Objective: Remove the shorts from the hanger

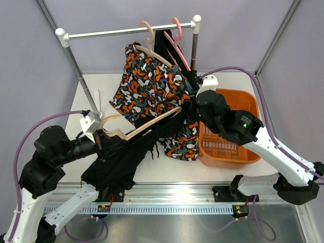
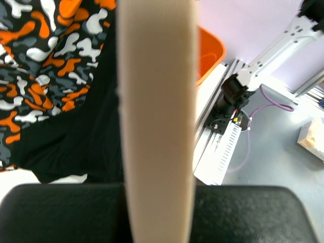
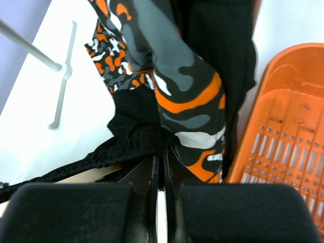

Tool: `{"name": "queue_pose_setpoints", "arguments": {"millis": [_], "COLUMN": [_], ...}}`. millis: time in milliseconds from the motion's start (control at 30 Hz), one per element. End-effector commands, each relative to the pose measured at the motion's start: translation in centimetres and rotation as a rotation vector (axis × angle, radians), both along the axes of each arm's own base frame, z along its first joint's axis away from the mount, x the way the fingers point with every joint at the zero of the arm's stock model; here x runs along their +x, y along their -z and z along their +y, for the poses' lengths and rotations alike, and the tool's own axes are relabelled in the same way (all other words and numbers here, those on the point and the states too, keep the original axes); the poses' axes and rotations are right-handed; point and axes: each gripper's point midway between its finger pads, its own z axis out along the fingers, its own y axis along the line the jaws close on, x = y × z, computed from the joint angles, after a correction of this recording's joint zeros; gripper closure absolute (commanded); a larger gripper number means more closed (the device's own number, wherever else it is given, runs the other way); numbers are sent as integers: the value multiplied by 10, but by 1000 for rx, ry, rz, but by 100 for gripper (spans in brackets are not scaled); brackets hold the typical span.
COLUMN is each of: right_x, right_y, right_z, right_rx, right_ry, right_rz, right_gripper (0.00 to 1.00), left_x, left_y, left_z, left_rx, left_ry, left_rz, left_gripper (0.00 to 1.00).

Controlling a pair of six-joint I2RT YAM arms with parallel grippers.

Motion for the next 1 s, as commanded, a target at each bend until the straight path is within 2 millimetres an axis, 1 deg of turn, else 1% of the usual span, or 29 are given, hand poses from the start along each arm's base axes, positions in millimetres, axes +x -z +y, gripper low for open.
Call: {"name": "queue_pose_setpoints", "arguments": {"millis": [0, 100, 133, 167, 200, 233, 267, 300, 333, 367, 400, 433, 467, 500, 567, 600, 633, 667, 700, 767, 800, 833, 867, 900, 933, 967], "right_x": [21, 20, 18, 15, 12, 9, 4, 0, -3, -13, -18, -23, -39, -46, -62, -81, -88, -97, -112, -122, -128, -122, -118, -115, -107, -103], "right_y": [-7, -4, -4, -4, -3, -3, -3, 0, 0, 0, -1, 0, -2, -1, -2, 2, 4, 8, 15, 22, 21, 18, 17, 1, -9, -26], "right_z": [-40, -33, -30, -20, -16, -10, 1, 7, 13, 25, 33, 42, 60, 73, 94, 113, 122, 131, 147, 155, 161, 156, 148, 138, 126, 115], "right_rx": [-74, -53, -41, -5, 11, 30, 67, 70, 78, 83, 83, 77, 86, 86, 96, 82, 74, 60, 36, -12, -28, -42, -64, -40, -48, -40], "right_ry": [147, 118, 96, 51, 28, 1, -48, -72, -90, -130, -148, -167, -230, -259, -317, -376, -394, -422, -467, -481, -491, -450, -423, -400, -345, -321], "right_rz": [-74, -65, -60, -51, -43, -35, -21, -12, -11, -16, -17, -18, -17, -12, -15, -7, -9, -3, 5, 4, -2, -23, -30, -56, -92, -129], "right_gripper": [100, 100, 100, 100, 100, 100, 100, 100, 100, 100, 100, 100, 100, 100, 100, 100, 100, 100, 100, 100, 100, 100, 100, 100, 100, 100], "left_x": [-51, -53, -52, -47, -45, -43, -39, -32, -30, -23, -21, -14, -8, 0, 15, 23, 31, 34, 40, 48, 50, 58, 62, 67, 77, 88], "left_y": [-43, -54, -62, -63, -67, -76, -82, -78, -89, -92, -94, -96, -98, -97, -101, -101, -105, -108, -108, -116, -120, -118, -124, -126, -112, -107], "left_z": [7, 10, 11, 14, 15, 16, 22, 21, 23, 24, 25, 21, 21, 18, 17, 16, 17, 17, 15, 17, 17, 17, 23, 27, 30, 39], "left_rx": [-118, -156, -185, -203, -223, -263, -299, -313, -367, -395, -419, -456, -477, -483, -524, -533, -569, -590, -602, -653, -666, -654, -656, -646, -582, -559], "left_ry": [145, 125, 108, 66, 51, 33, -16, -39, -58, -93, -103, -106, -128, -139, -181, -201, -230, -239, -246, -272, -278, -302, -348, -384, -443, -523], "left_rz": [-137, -170, -182, -191, -201, -224, -244, -235, -256, -256, -259, -253, -248, -234, -223, -214, -214, -219, -216, -221, -227, -220, -225, -223, -186, -169], "left_gripper": [100, 100, 100, 100, 100, 100, 100, 100, 100, 100, 100, 100, 100, 100, 100, 100, 100, 100, 100, 100, 100, 100, 100, 100, 100, 100]}}
